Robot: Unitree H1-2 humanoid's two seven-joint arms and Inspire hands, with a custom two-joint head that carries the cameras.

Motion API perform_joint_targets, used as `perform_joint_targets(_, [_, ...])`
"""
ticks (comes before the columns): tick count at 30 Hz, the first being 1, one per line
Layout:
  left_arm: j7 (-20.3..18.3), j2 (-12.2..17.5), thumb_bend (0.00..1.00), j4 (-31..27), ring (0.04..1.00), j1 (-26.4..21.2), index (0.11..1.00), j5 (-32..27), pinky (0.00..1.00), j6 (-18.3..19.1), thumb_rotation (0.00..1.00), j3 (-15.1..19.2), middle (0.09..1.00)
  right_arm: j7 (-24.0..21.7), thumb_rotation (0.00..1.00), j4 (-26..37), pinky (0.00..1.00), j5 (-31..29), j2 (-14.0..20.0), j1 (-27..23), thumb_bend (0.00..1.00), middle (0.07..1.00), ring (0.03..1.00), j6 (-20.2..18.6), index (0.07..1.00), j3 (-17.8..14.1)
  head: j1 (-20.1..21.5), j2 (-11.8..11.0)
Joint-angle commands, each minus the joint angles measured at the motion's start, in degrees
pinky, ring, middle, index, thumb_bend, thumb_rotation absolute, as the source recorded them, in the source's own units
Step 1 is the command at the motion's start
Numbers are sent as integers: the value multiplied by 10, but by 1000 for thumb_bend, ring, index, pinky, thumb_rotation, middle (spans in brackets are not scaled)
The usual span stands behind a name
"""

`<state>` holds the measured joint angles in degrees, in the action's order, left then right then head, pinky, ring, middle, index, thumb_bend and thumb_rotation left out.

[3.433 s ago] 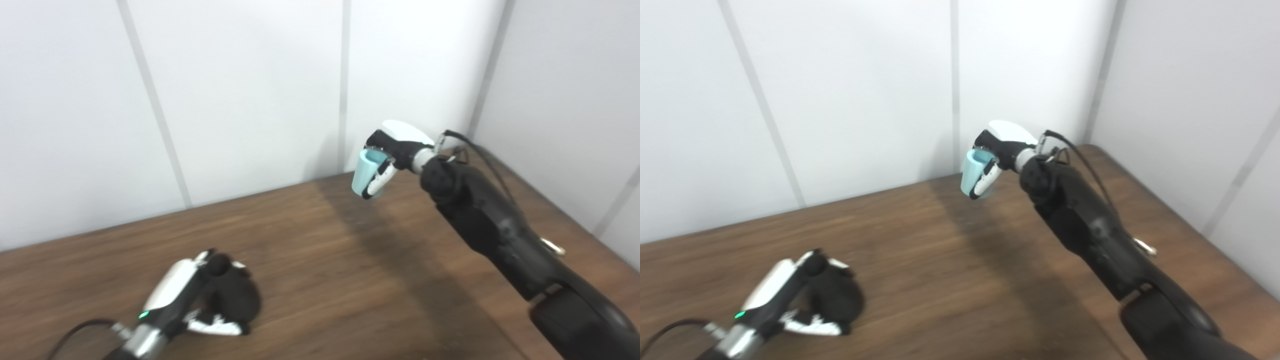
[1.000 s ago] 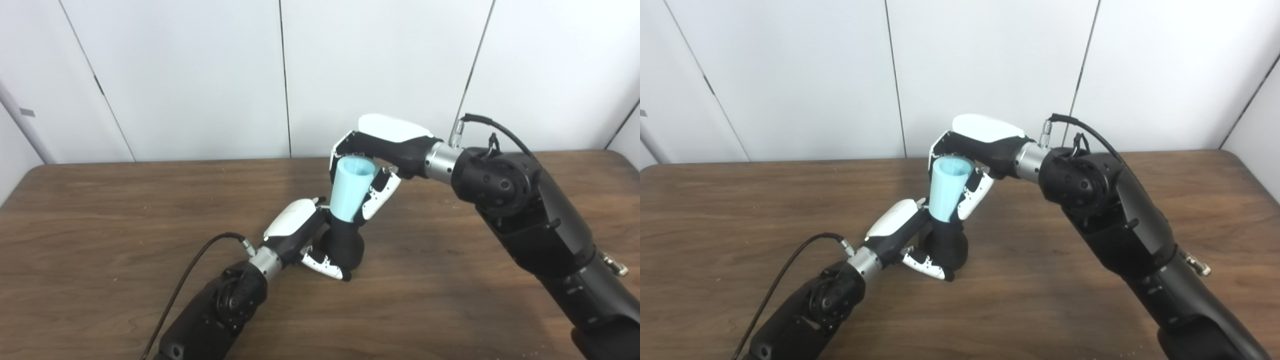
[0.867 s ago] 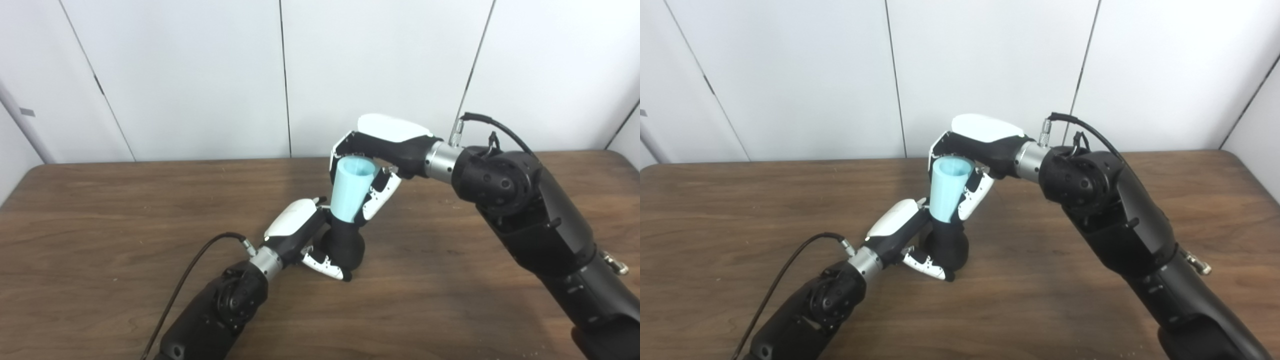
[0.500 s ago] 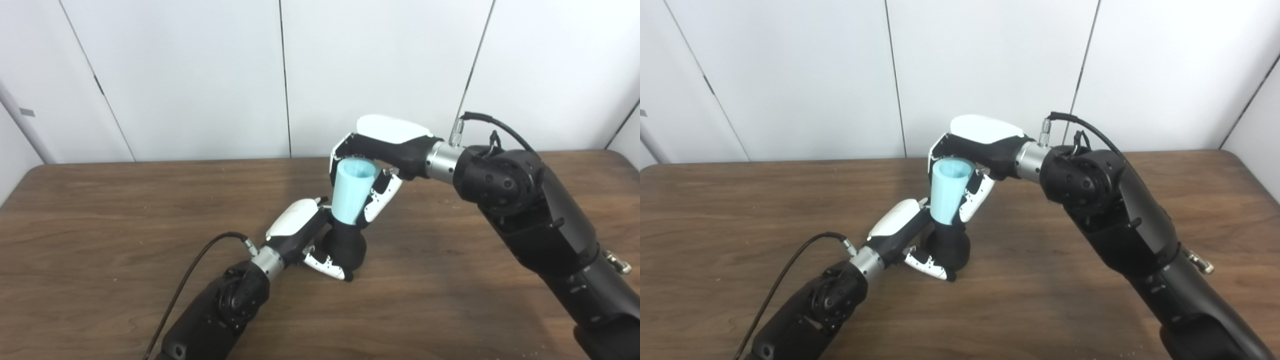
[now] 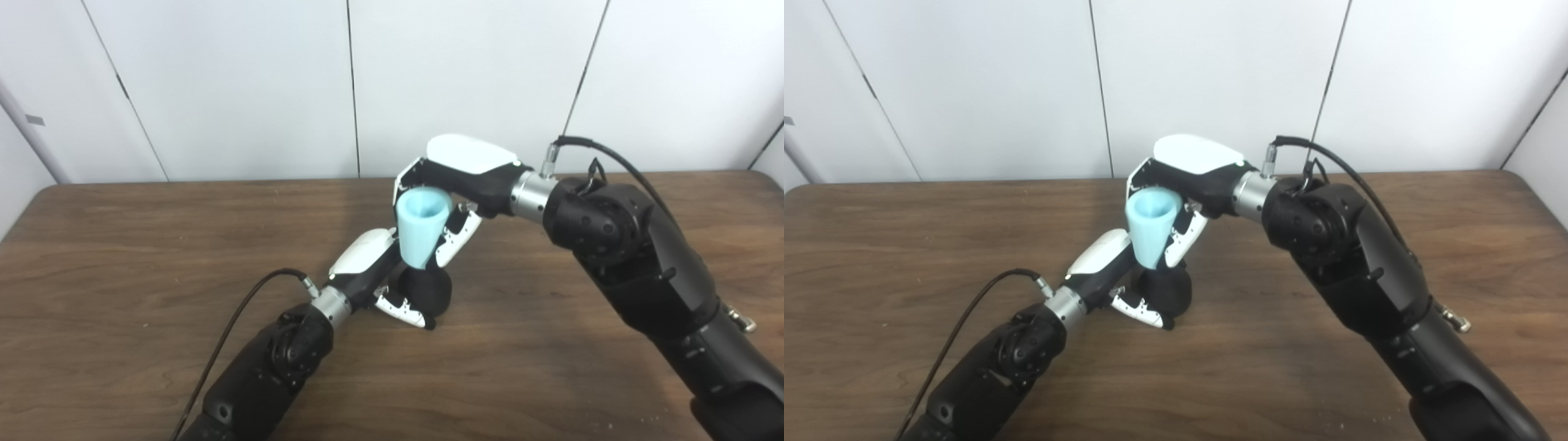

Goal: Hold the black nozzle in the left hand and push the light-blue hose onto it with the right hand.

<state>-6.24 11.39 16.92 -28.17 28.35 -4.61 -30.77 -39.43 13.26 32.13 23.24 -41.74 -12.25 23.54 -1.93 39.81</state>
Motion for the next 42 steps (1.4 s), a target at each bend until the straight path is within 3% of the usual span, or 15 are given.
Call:
perform_joint_targets(1, [-74,-6,526,25,620,32,494,14,1000,45,0,-32,469,3,0,-3,357,-9,-1,-5,516,481,415,36,518,7,-1,1])
perform_joint_targets(10, [-76,-5,526,16,620,35,494,13,1000,55,0,-33,469,54,0,-36,334,52,30,5,512,459,393,177,532,39,-2,6])
perform_joint_targets(16, [-77,-4,526,15,620,35,493,12,1000,56,0,-32,471,66,0,-38,309,75,43,14,512,447,385,213,533,37,1,6])
perform_joint_targets(24, [-82,5,526,14,623,37,490,5,1000,53,0,-27,478,58,0,-31,370,57,47,27,515,467,412,197,525,17,9,6])
perform_joint_targets(32, [-87,9,526,6,626,40,488,5,1000,56,0,-22,482,60,0,-20,338,40,37,48,512,463,394,150,533,-11,18,9])
perform_joint_targets(42, [-90,9,526,-1,631,42,488,9,1000,58,0,-20,483,62,0,-10,346,62,30,71,513,469,400,115,533,-8,19,13])
